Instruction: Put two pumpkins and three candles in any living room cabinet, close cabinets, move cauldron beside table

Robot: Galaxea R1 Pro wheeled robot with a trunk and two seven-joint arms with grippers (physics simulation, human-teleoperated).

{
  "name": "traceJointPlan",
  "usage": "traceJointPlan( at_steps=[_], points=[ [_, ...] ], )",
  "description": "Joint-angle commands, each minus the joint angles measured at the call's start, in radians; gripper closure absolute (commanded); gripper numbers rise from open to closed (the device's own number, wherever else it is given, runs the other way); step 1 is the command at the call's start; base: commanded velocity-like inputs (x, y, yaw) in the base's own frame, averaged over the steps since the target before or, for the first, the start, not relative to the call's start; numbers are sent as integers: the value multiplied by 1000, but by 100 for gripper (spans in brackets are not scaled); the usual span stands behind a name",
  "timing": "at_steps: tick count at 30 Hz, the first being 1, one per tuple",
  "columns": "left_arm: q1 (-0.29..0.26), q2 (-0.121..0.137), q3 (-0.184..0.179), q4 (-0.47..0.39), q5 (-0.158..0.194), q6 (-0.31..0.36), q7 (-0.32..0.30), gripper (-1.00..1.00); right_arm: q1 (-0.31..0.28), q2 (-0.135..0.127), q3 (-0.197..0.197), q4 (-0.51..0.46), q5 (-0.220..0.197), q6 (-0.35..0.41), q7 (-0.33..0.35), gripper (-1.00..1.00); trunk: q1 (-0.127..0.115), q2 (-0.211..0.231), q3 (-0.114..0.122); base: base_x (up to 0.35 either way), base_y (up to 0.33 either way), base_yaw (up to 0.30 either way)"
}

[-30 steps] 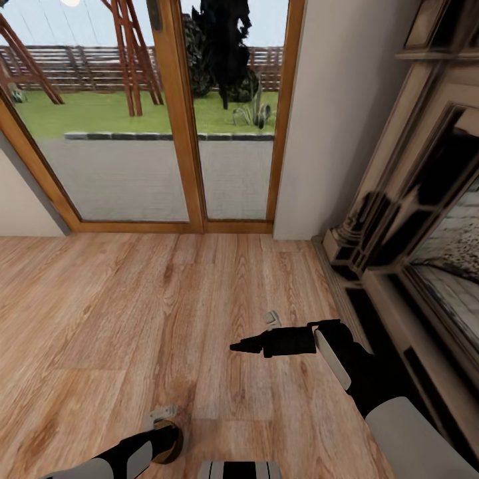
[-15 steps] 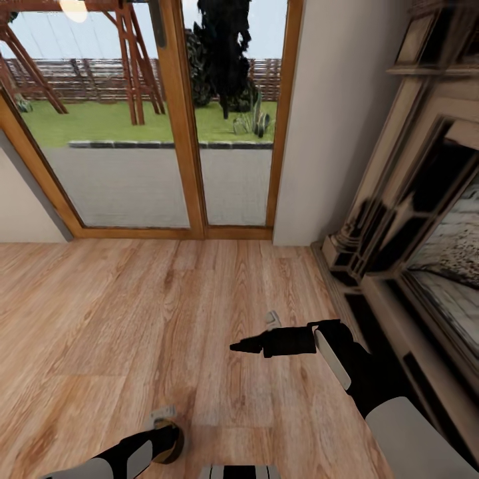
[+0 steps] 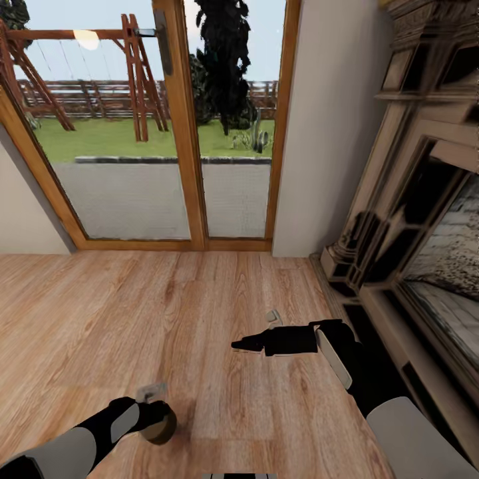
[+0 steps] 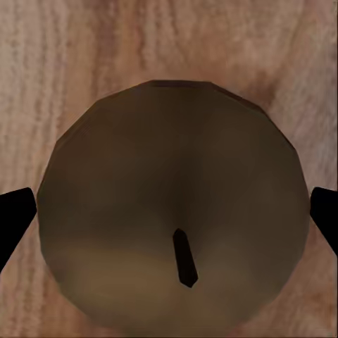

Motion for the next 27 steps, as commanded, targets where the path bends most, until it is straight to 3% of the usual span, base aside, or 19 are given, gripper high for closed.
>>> traceJointPlan(
  at_steps=[1, 5, 9, 12, 16, 20, 22, 27],
  points=[
    [-2, 28, 3, -63, 10, 46, 6, 100, -1, -1, -1, 0, -4, 4, -1, -100, -1, 0, 3, 0, 0, 0],
    [2, 163, 157, -383, 6, 245, 22, 100, -1, -1, -6, 0, -4, 2, -1, -100, -2, 1, 18, 0, 0, 0],
    [6, 238, 220, -577, 9, 310, 108, 100, -1, -1, -7, 0, -4, 1, -2, -100, -4, 2, 34, 0, 0, 0],
    [9, 270, 230, -677, 15, 324, 163, 100, -1, -1, -7, 0, -4, 0, -2, -100, -5, 3, 46, 0, 0, 0],
    [40, 340, 242, -812, 122, 367, 199, 100, -1, -1, -7, 0, -3, -5, -3, -100, -7, 4, 61, 0, 0, 0],
    [65, 406, 243, -914, 216, 380, 273, 100, -1, -1, -7, 23, -2, -11, -3, -100, -9, 4, 76, 0, 0, 0],
    [89, 419, 245, -979, 257, 382, 327, 100, -1, -1, -8, 47, -2, -35, -3, -100, -10, 5, 84, 0, 0, 0],
    [107, 424, 257, -1036, 295, 383, 409, 100, -1, -1, -8, 59, -2, -53, -3, -100, -12, 6, 104, 0, 0, 0]
  ],
)
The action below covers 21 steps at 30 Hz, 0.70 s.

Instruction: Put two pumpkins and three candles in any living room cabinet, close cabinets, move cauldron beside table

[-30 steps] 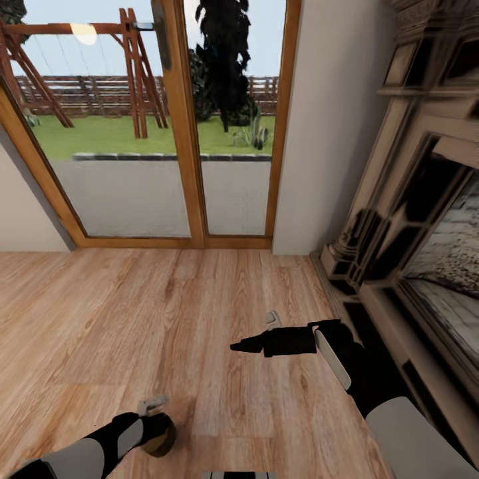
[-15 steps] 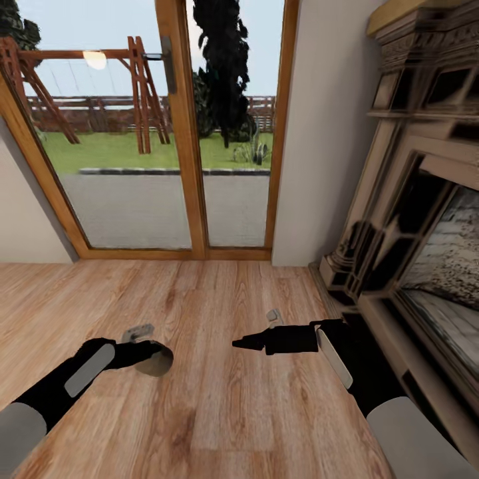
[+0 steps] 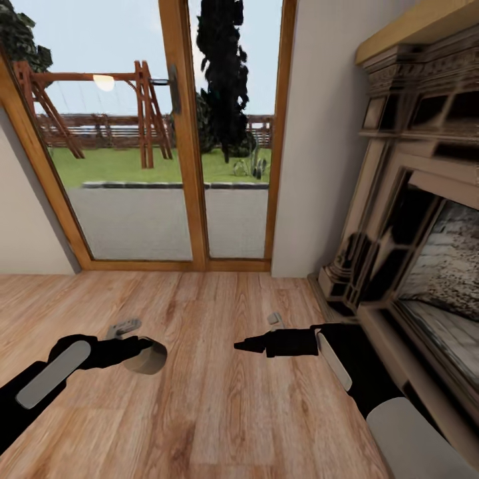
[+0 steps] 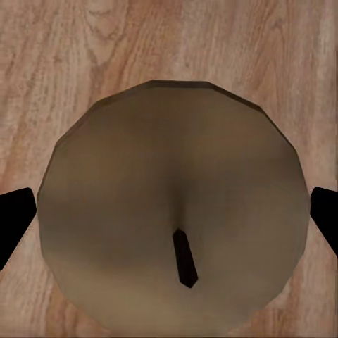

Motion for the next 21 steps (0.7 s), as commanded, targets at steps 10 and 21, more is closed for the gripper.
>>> traceJointPlan(
  at_steps=[10, 21],
  points=[
    [4, 1, 0, -23, 28, 0, 28, 100, -1, 1, 2, 3, -3, 1, -3, -100, -5, 2, 38, 0, 0, 0],
    [4, 0, 0, -22, 30, 0, 28, 100, -1, 1, 3, 3, -4, 1, -3, -100, -10, 5, 80, 0, 0, 0]
  ],
)
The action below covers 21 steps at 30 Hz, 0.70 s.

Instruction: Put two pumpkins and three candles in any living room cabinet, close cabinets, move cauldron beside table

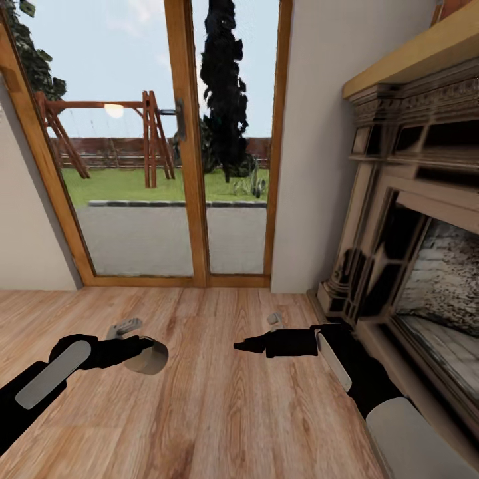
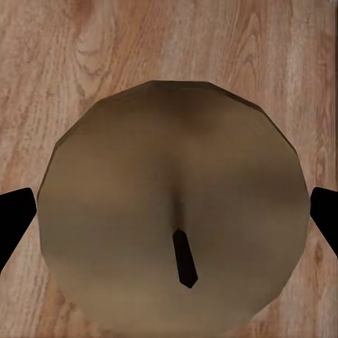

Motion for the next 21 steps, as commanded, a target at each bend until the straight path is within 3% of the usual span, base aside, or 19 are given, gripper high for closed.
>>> traceJointPlan(
  at_steps=[1, 14, 21],
  points=[
    [-1, 1, -2, -1, 10, -1, 8, 100, -1, -1, 2, 0, -6, 5, -1, -100, -1, 0, 3, 0, 0, 0],
    [-1, 0, -4, -1, 12, -1, 7, 100, -1, -1, 1, 0, -6, 5, -1, -100, -6, 3, 53, -124, 0, 0],
    [-1, 1, -4, -1, 15, -1, 7, 100, -1, -1, 2, 0, -6, 5, -1, -100, -10, 5, 80, -297, 0, 0]
  ],
)
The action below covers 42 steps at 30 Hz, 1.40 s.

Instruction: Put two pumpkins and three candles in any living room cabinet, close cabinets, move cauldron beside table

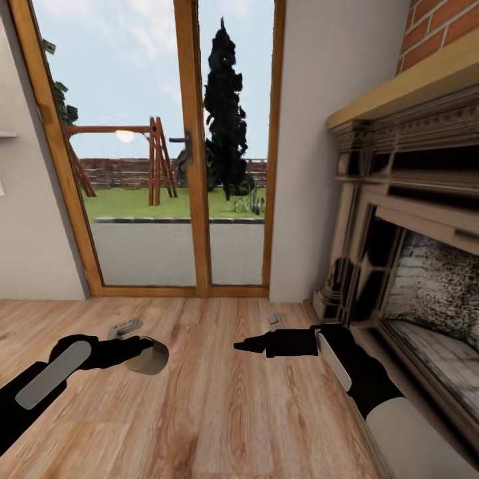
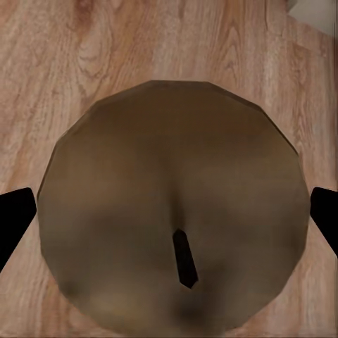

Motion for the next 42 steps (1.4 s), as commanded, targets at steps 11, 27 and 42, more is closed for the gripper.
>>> traceJointPlan(
  at_steps=[11, 27, 42],
  points=[
    [-1, 0, -3, -2, 12, -1, 8, 100, -1, -2, 2, 0, -6, 5, -1, -100, -6, 2, 42, -333, 0, 0],
    [-1, 0, -4, -3, 12, -1, 8, 100, -1, -2, 2, 0, -6, 7, -1, -100, -64, 107, 92, -334, 0, 0],
    [0, 0, -4, -3, 12, -1, 8, 100, -1, -2, 2, 0, -7, 8, -8, -100, -121, 212, 139, -334, 0, 0]
  ],
)
